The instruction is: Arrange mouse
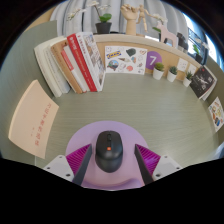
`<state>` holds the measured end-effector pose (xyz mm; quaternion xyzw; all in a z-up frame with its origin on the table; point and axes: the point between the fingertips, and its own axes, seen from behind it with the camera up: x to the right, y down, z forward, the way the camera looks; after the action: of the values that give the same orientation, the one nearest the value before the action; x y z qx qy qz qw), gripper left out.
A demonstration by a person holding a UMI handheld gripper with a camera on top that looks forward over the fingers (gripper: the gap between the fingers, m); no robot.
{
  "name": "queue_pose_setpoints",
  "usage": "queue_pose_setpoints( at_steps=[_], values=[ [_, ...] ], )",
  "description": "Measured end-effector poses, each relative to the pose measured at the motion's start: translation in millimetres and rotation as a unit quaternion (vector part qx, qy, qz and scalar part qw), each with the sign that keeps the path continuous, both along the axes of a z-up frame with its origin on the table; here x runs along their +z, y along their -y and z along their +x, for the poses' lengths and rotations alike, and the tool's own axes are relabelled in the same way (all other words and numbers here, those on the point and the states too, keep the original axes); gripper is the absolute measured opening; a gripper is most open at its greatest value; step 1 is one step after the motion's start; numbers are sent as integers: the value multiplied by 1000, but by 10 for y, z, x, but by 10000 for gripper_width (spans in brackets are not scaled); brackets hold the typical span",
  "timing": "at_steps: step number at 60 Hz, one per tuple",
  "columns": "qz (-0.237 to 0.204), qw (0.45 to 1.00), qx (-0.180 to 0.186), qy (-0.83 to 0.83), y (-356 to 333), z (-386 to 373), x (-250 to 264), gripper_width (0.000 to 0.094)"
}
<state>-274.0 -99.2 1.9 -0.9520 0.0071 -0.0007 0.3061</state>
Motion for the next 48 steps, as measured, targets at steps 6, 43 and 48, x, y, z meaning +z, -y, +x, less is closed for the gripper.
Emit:
queue_pose_setpoints(
  at_steps=[6,43,48],
  values=[
    [15,1000,0,-2,141,116,371,863],
    [186,982,-1,-12,1518,1288,2740,859],
    [195,981,-4,-7,1756,1501,2853,858]
  ],
)
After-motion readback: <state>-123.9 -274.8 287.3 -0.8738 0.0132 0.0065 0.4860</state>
